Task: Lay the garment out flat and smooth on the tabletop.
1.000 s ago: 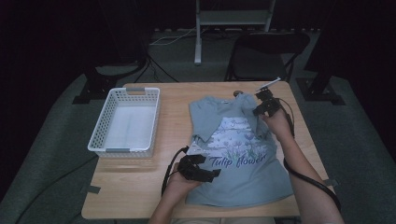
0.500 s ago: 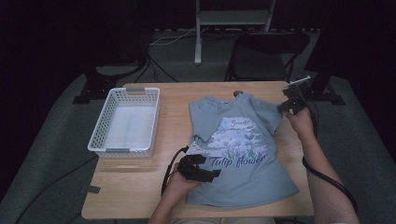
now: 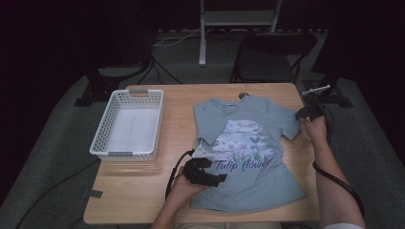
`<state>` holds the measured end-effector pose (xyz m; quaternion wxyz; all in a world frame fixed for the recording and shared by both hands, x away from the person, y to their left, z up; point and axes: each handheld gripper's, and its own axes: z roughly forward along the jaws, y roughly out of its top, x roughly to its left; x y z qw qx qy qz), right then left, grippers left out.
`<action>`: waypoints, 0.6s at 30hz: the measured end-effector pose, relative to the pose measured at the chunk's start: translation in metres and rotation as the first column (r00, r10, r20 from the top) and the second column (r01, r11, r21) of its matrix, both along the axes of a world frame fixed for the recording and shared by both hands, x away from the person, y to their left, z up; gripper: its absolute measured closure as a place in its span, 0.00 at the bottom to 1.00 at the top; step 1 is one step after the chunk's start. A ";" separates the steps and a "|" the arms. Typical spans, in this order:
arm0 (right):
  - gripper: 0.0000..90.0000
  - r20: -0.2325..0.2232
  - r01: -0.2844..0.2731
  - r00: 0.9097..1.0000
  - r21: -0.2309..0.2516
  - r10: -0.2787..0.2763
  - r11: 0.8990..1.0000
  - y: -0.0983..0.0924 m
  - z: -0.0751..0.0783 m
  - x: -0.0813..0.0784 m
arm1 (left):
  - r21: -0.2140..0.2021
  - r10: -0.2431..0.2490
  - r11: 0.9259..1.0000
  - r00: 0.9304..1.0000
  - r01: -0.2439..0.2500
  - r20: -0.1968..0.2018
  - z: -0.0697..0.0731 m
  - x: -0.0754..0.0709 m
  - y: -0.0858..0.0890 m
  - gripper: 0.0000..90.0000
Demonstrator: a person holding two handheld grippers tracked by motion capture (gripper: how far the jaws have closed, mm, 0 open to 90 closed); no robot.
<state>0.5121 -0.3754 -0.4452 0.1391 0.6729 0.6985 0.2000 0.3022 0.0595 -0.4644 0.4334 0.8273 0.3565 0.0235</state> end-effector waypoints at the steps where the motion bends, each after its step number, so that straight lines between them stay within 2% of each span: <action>1: 0.91 -0.005 0.002 1.000 0.001 -0.002 1.000 0.000 -0.001 0.000 | -0.003 0.003 1.000 1.000 -0.003 0.000 0.000 0.000 0.000 0.24; 5: 0.84 -0.007 0.024 1.000 0.003 -0.024 1.000 -0.004 -0.004 0.001 | -0.006 0.010 1.000 1.000 -0.010 0.004 0.001 0.000 0.002 0.24; 6: 0.76 -0.008 0.050 0.999 -0.016 -0.050 0.999 -0.008 -0.004 0.000 | -0.004 0.017 1.000 1.000 -0.017 0.006 0.001 0.000 0.004 0.24; 8: 0.70 -0.008 0.063 0.998 -0.005 -0.063 0.998 -0.012 -0.003 -0.001 | -0.006 0.018 1.000 1.000 -0.018 0.006 0.001 0.000 0.004 0.24; 12: 0.65 -0.009 0.054 0.999 0.009 -0.054 0.999 -0.018 0.002 -0.005 | -0.005 0.023 1.000 1.000 -0.023 0.003 0.002 0.000 0.003 0.24; 14: 0.64 -0.010 0.066 0.998 -0.003 -0.066 0.998 -0.021 0.004 -0.007 | -0.005 0.017 1.000 1.000 -0.017 0.002 0.001 0.000 0.002 0.24; 15: 0.64 -0.005 0.066 0.998 0.010 -0.066 0.998 -0.024 0.005 -0.008 | -0.002 0.017 1.000 1.000 -0.017 0.003 0.001 0.000 0.002 0.24; 18: 0.59 0.005 0.035 0.999 0.095 -0.036 0.995 -0.030 0.009 -0.013 | -0.002 0.019 1.000 1.000 -0.019 -0.001 0.000 0.000 0.002 0.24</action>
